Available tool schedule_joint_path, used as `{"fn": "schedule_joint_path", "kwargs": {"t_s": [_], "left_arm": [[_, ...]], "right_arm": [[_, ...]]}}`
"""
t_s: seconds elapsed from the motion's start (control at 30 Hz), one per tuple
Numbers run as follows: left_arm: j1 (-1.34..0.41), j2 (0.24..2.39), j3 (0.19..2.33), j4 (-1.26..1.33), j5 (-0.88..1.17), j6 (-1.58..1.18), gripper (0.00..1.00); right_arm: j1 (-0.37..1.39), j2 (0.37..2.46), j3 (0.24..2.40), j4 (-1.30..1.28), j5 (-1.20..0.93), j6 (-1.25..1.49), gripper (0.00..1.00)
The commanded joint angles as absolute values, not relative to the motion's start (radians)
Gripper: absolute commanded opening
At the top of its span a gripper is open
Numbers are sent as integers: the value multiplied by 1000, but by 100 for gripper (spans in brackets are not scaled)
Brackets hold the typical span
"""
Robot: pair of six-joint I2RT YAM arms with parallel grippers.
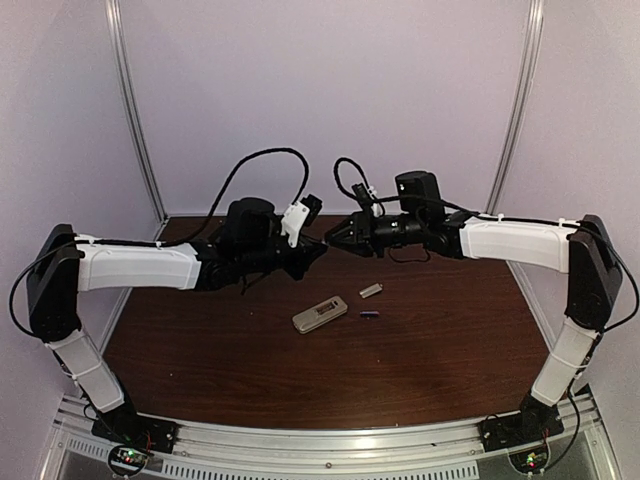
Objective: Load the batteries into the remote control
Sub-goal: Pass from the right arm to the left, then pass from the left arm to the right
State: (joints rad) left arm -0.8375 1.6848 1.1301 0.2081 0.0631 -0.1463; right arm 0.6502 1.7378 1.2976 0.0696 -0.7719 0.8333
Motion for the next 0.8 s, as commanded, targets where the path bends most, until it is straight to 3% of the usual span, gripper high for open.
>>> {"fn": "schedule_joint_path", "kwargs": {"t_s": [0.0,0.33,0.77], "left_arm": [[-831,1658,1109,234,56,-136,0],[-831,1642,1097,241,57,-138,0],[-831,1647,1087,244,81,-143,0]], "right_arm": [[655,1739,1341,10,-772,783,24],[653,1761,1386,-112,-691,698,26],[650,1793,1411,-73,-699,717,29]]}}
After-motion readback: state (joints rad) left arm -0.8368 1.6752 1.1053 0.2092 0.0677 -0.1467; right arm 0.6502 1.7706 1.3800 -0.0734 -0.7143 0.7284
